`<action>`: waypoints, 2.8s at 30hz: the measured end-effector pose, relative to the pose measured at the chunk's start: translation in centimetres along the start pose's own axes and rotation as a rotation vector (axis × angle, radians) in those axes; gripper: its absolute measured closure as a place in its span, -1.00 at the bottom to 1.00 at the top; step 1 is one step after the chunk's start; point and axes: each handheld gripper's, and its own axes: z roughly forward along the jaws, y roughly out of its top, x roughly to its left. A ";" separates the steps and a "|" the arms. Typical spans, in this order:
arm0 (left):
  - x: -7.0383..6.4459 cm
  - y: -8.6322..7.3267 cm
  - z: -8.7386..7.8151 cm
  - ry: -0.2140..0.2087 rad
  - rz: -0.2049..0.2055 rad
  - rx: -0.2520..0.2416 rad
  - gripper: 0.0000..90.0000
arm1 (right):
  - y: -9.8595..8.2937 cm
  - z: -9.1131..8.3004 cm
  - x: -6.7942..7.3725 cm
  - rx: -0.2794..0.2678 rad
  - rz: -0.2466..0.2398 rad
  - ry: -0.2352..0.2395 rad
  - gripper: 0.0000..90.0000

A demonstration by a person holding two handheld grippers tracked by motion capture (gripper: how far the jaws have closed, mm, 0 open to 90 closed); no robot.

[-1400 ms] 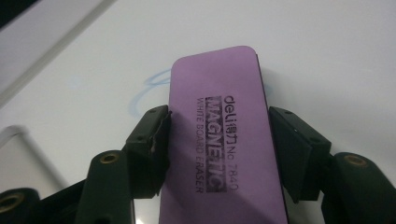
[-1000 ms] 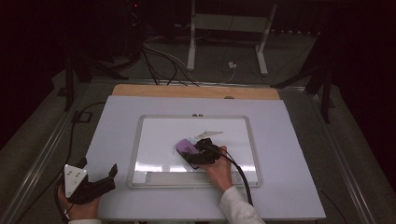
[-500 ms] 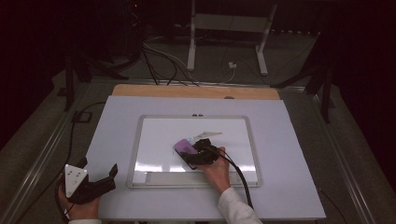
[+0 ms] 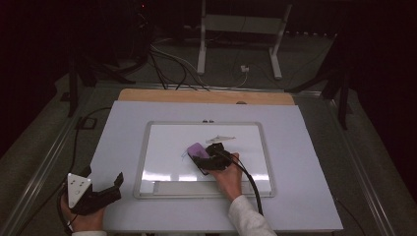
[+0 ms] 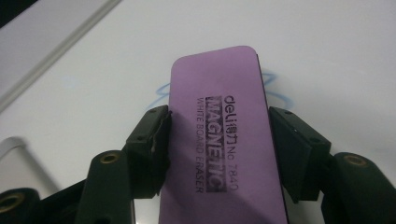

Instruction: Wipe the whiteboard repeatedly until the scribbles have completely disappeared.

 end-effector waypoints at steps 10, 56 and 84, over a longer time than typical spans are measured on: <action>0.1 0.0 -0.1 -0.001 -0.002 -0.002 -1.00 | 0.3 1.3 2.2 0.013 -0.065 0.077 -0.08; 0.1 0.0 -0.1 0.002 -0.005 -0.002 -1.00 | 1.7 2.0 0.7 0.004 0.027 -0.005 -0.08; 0.1 0.0 0.0 0.002 -0.004 -0.002 -1.00 | 1.5 0.6 -2.6 -0.033 0.141 -0.136 -0.08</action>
